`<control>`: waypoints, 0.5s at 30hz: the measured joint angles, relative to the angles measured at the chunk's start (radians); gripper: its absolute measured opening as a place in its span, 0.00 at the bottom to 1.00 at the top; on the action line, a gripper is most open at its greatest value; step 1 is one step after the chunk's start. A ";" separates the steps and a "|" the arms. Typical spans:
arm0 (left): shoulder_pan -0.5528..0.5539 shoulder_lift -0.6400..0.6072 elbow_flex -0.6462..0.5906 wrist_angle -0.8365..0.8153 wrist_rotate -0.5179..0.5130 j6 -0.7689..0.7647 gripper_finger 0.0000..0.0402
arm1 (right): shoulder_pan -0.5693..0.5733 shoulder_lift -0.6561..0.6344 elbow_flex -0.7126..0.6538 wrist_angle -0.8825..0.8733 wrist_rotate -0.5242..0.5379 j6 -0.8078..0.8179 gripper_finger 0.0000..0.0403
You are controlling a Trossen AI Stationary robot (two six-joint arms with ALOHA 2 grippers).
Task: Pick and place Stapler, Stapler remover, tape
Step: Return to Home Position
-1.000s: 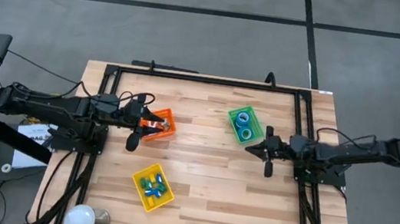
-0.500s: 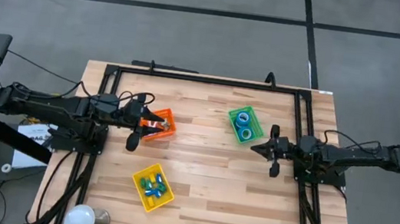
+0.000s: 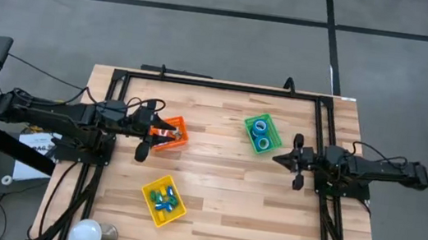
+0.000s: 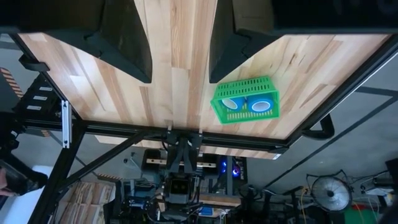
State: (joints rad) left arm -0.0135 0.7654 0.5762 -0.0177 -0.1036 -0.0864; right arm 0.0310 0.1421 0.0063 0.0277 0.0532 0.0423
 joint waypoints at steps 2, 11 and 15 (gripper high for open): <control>0.000 0.000 0.000 0.003 0.000 0.000 0.37 | -0.001 -0.021 0.000 -0.006 0.000 0.000 0.00; 0.000 0.000 0.000 0.014 0.000 0.000 0.37 | 0.000 -0.101 -0.001 -0.007 -0.002 0.001 0.00; 0.000 0.000 0.000 0.018 0.000 0.000 0.37 | 0.000 -0.130 -0.001 -0.007 -0.003 0.001 0.00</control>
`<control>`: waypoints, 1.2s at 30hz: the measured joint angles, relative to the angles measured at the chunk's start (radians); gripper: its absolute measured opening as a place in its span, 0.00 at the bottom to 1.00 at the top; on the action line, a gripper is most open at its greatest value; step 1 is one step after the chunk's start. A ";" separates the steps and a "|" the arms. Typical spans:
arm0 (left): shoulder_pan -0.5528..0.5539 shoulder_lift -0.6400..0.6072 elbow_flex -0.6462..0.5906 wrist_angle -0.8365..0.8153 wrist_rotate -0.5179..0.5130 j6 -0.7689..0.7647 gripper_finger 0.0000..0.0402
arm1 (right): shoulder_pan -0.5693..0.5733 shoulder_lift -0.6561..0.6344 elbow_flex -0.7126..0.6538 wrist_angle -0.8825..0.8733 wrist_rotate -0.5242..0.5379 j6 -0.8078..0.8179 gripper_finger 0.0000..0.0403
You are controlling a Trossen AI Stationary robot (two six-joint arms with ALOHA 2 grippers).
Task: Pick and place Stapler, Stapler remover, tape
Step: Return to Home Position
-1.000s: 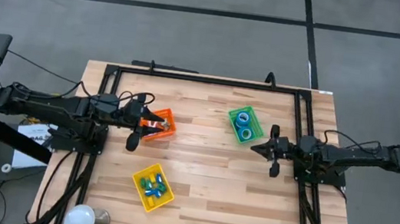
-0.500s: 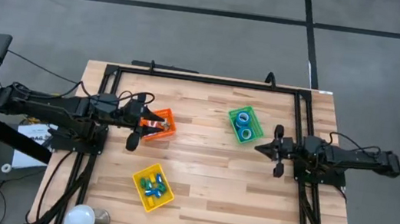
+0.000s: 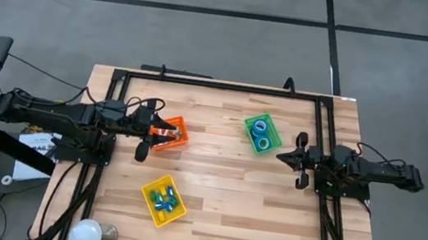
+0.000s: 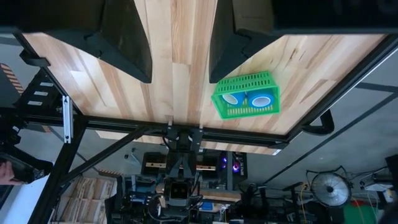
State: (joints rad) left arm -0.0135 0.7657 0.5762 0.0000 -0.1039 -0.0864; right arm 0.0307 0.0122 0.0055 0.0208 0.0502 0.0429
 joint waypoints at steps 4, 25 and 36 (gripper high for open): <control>0.000 0.000 0.000 0.002 0.000 0.000 0.37 | 0.000 -0.010 0.000 -0.001 0.000 0.000 0.00; 0.000 0.000 0.000 0.019 0.000 0.000 0.37 | 0.000 -0.011 -0.001 0.000 0.000 0.002 0.00; 0.000 0.000 0.000 0.025 0.000 0.000 0.37 | 0.000 -0.011 -0.001 0.001 0.000 0.002 0.00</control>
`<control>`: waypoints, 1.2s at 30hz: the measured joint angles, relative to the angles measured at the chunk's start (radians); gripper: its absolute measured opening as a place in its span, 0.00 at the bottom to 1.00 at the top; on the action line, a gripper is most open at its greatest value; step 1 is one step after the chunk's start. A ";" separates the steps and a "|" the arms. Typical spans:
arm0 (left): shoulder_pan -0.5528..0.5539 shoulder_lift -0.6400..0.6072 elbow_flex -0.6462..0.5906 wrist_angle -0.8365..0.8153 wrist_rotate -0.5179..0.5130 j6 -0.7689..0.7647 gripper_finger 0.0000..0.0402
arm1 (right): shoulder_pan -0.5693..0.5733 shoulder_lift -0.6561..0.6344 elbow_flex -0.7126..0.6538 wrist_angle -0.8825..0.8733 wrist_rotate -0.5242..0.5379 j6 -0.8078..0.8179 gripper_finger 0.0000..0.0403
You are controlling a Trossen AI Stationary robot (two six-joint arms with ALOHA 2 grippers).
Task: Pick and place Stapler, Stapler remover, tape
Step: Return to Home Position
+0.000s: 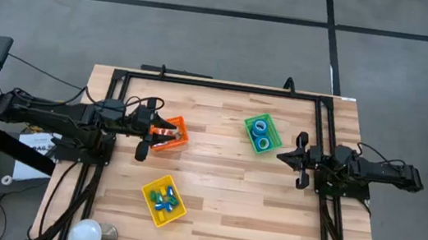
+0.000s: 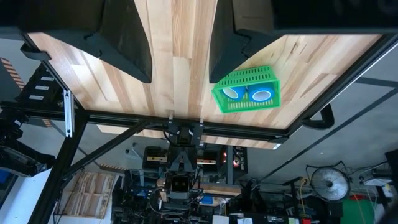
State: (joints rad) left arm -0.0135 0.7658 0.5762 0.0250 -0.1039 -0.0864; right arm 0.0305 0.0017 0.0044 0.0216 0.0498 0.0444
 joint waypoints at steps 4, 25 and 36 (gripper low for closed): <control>0.000 0.000 0.000 0.000 0.000 0.000 0.37 | 0.000 0.000 0.000 0.000 0.000 0.000 0.00; 0.000 -0.087 -0.157 0.261 0.000 0.003 0.37 | 0.000 0.000 0.000 0.000 0.000 0.000 0.00; 0.003 -0.322 -0.389 0.359 0.000 0.003 0.37 | 0.000 0.000 0.000 0.000 0.000 0.000 0.00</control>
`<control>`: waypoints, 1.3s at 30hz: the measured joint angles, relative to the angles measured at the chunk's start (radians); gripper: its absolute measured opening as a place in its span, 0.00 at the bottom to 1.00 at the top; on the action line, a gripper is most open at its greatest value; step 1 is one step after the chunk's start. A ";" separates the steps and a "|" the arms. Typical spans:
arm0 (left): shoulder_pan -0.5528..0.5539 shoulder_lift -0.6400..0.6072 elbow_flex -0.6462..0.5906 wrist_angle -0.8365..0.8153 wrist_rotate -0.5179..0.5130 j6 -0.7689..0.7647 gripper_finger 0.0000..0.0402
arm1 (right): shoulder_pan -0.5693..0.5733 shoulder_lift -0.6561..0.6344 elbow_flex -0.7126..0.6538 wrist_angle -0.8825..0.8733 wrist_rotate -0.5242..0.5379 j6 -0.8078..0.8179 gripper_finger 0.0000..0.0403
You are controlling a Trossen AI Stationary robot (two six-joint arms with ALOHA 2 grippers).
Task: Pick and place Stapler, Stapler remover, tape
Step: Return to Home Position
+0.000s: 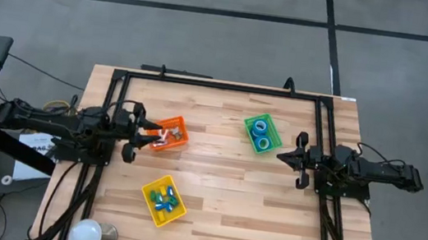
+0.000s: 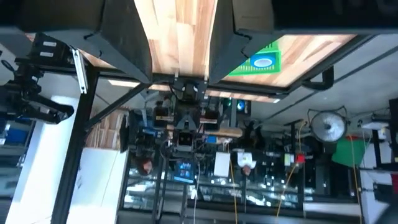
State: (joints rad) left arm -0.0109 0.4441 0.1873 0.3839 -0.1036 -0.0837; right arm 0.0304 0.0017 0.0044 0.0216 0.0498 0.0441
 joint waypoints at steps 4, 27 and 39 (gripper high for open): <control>0.033 -0.100 -0.071 0.021 0.032 -0.002 0.37 | 0.000 0.000 0.000 0.000 0.000 0.000 0.00; 0.062 -0.432 -0.182 -0.091 0.116 -0.003 0.37 | 0.000 0.000 0.000 0.000 0.000 0.000 0.00; 0.023 -0.444 -0.181 -0.198 0.116 -0.011 0.37 | 0.000 0.000 0.000 0.000 0.000 0.000 0.00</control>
State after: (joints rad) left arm 0.0118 -0.0004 0.0059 0.1855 0.0124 -0.0948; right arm 0.0304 0.0017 0.0044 0.0216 0.0498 0.0441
